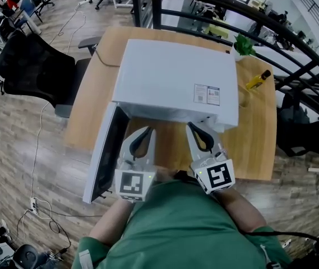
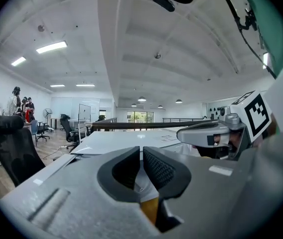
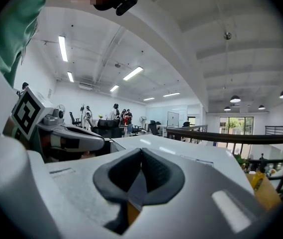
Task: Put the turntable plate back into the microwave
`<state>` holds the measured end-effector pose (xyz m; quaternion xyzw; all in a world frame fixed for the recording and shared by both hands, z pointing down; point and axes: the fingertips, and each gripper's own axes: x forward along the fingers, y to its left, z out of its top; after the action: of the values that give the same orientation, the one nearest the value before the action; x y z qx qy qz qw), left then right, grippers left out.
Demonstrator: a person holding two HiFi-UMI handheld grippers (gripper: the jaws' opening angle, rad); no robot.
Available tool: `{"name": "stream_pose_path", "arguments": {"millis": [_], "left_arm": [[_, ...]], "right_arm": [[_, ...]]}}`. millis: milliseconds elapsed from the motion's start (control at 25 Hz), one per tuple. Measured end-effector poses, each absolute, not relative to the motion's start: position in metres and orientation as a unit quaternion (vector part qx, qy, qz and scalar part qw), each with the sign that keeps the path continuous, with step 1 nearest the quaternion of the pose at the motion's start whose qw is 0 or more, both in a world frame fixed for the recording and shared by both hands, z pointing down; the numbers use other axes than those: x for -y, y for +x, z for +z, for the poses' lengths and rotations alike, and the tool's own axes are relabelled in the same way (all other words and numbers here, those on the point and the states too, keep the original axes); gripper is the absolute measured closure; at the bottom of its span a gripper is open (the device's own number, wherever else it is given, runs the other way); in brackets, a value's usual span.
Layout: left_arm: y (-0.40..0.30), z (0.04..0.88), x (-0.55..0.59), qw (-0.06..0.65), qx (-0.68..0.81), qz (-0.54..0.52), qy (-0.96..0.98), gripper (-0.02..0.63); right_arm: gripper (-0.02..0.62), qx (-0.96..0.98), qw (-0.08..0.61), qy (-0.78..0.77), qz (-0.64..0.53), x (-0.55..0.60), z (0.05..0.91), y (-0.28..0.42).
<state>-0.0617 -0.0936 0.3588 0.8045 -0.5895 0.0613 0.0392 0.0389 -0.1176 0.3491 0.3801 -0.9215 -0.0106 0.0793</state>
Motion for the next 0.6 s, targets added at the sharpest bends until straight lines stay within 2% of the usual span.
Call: {"name": "stream_pose_path", "arguments": {"millis": [600], "left_arm": [[-0.067,0.379,0.106,0.060,0.593,0.066,0.801,0.577]], "right_arm": [[0.591,0.925,0.092,0.369,0.002,0.125,0.372,0.034]]}}
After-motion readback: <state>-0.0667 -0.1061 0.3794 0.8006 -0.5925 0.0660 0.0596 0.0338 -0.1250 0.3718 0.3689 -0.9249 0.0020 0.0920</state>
